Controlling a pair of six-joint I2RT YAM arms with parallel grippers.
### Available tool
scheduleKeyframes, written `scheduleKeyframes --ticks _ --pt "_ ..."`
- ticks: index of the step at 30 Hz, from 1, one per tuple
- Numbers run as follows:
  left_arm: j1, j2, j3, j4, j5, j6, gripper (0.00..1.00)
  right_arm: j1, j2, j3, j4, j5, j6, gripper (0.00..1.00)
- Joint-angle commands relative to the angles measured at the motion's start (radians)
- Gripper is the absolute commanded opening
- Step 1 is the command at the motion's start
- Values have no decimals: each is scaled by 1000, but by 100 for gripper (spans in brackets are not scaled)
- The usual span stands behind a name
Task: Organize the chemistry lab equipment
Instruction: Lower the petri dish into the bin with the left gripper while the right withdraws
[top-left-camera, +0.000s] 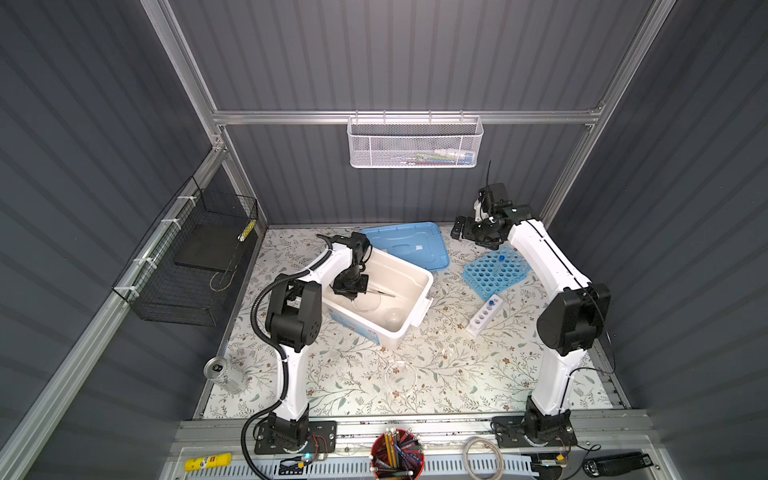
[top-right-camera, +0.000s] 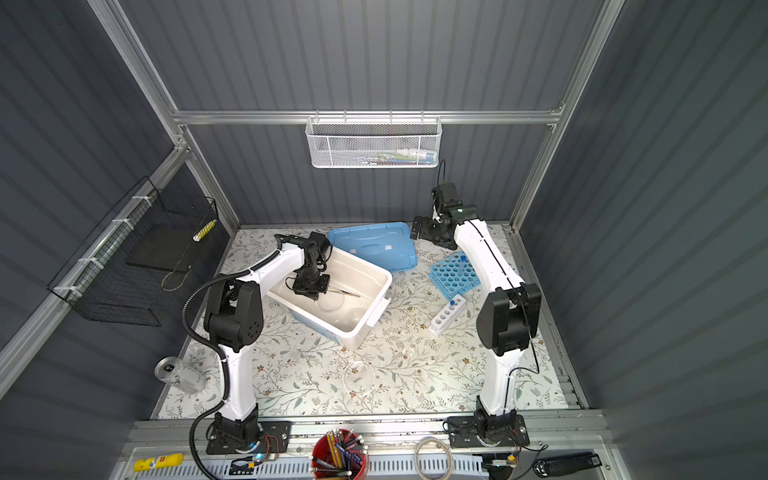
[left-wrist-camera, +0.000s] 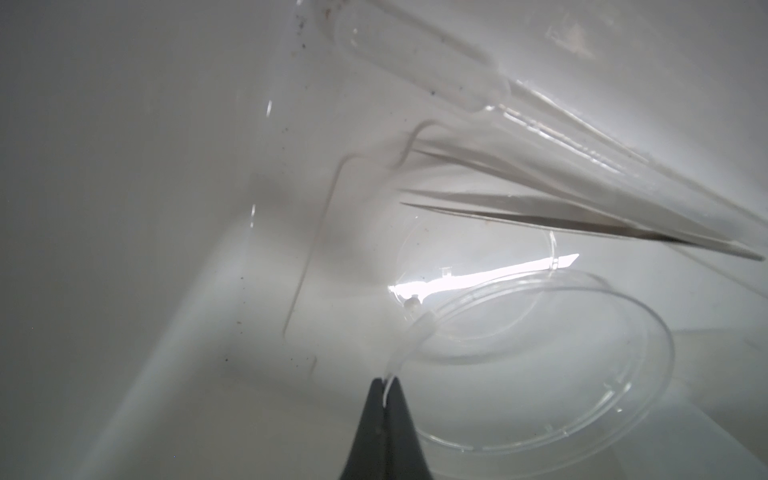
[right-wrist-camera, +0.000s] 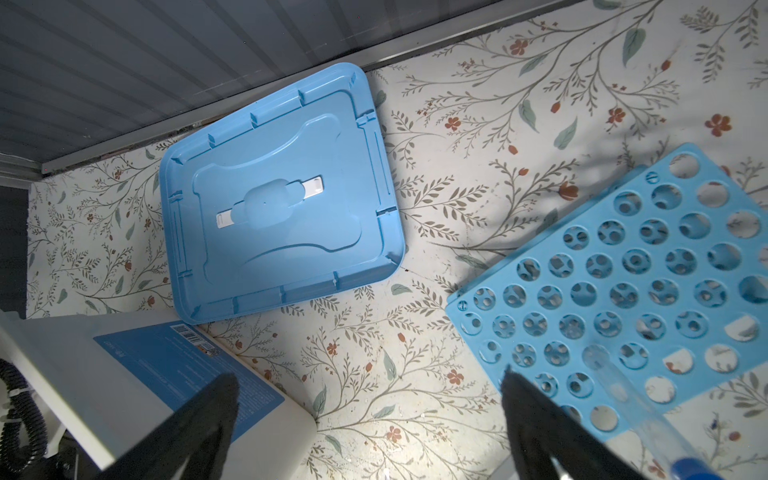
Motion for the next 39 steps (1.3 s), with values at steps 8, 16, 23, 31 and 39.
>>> scheduleKeyframes --ticks 8,16,23,31,39 --pt "4 26 -19 17 41 -5 0 -11 0 38 -43 4 -27 99" --pt "3 37 -33 37 47 -19 0 -15 15 65 -74 -5 -39 99" --pt "-5 50 -40 50 49 -31 0 -20 15 73 -99 -2 -52 99" --pt "-5 51 -22 49 31 -35 5 -22 17 75 -111 -11 -55 99" --pt "-5 21 -21 44 2 -47 19 -22 17 73 -108 -24 -53 99"
